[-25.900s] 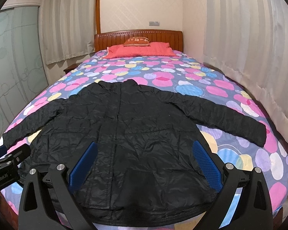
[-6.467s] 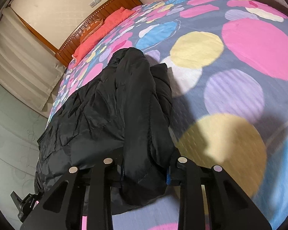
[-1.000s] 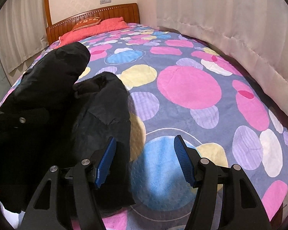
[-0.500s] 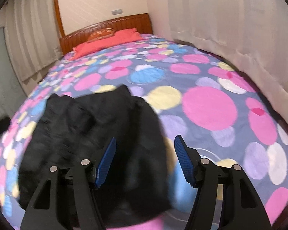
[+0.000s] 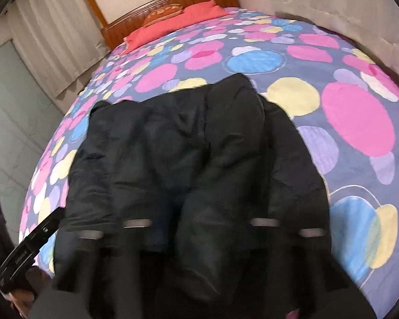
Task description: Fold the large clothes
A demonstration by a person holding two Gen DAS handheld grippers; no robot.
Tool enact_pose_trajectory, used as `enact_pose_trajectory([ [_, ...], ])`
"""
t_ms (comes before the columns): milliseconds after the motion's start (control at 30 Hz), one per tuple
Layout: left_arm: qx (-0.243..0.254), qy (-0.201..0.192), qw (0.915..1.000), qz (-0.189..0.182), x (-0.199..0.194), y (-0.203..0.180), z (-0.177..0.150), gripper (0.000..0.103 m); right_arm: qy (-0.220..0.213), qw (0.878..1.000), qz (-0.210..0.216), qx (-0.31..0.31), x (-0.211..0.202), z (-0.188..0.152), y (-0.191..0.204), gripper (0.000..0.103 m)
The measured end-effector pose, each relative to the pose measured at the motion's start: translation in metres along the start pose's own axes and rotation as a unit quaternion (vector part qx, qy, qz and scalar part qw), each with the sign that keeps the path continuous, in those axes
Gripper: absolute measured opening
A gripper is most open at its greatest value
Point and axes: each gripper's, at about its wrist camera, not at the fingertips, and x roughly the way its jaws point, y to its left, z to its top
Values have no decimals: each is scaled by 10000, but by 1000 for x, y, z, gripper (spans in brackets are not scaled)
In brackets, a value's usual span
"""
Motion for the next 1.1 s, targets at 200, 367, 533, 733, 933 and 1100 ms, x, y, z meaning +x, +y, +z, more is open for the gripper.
enact_pose_trajectory([
  [200,314,-135,9993,-169,-3,-27,8,80,-378,9982,-374,-268,-19,5,-9,8],
  [367,698,217,9973,-119,26,-61,1,80,-264,9958,-788,-393,-8,-3,-34,8],
  [533,1257,192,9909,442,50,-91,-10,81,-109,9955,-846,-421,13,-10,-54,9],
  [733,1478,70,9866,688,66,-93,-22,81,-207,9965,-733,-352,32,-22,-65,9],
  [933,1464,-46,9874,596,56,-90,-20,80,-236,9983,-509,-160,21,-18,-72,17],
  [1100,1178,91,9924,343,30,-79,-10,80,-133,9960,-878,-24,-22,-8,-68,30],
])
